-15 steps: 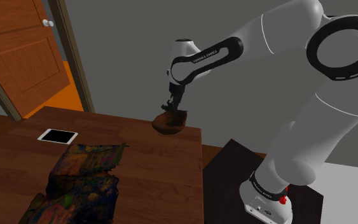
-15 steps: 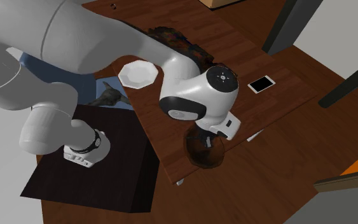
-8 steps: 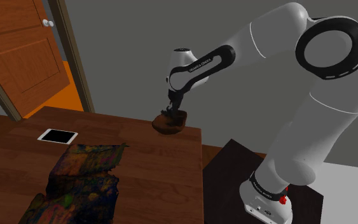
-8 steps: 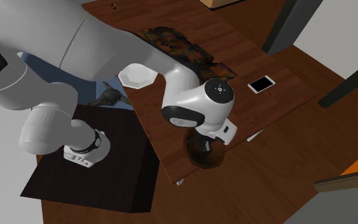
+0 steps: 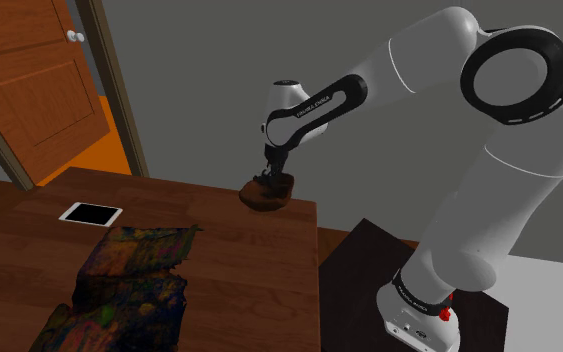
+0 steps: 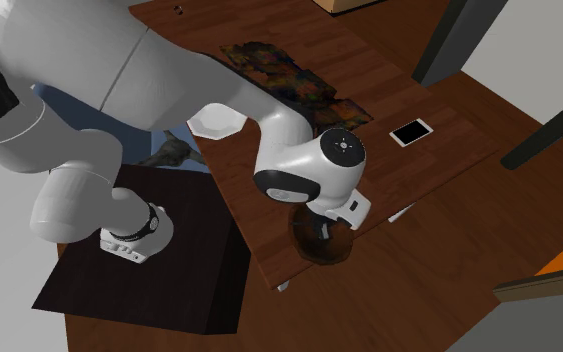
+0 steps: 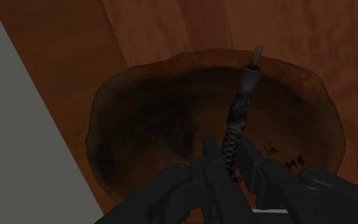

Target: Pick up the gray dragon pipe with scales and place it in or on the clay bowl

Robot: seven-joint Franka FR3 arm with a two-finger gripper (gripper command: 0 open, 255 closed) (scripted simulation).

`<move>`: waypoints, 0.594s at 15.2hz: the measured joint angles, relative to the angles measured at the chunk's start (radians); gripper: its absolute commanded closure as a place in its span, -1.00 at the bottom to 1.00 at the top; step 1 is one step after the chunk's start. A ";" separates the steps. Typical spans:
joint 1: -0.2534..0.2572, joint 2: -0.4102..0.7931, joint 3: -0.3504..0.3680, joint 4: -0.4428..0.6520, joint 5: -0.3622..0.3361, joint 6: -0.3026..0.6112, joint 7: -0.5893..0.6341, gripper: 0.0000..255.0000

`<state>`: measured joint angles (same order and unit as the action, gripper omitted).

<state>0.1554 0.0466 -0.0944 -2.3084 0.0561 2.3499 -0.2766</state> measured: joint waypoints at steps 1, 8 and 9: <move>0.000 0.000 0.000 0.000 0.000 0.000 0.000 -1.00; 0.000 -0.023 -0.001 0.019 -0.005 -0.041 0.004 -1.00; -0.001 -0.041 -0.002 0.027 -0.008 -0.066 0.006 -1.00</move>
<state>0.1545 0.0059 -0.0959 -2.2813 0.0478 2.2837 -0.2710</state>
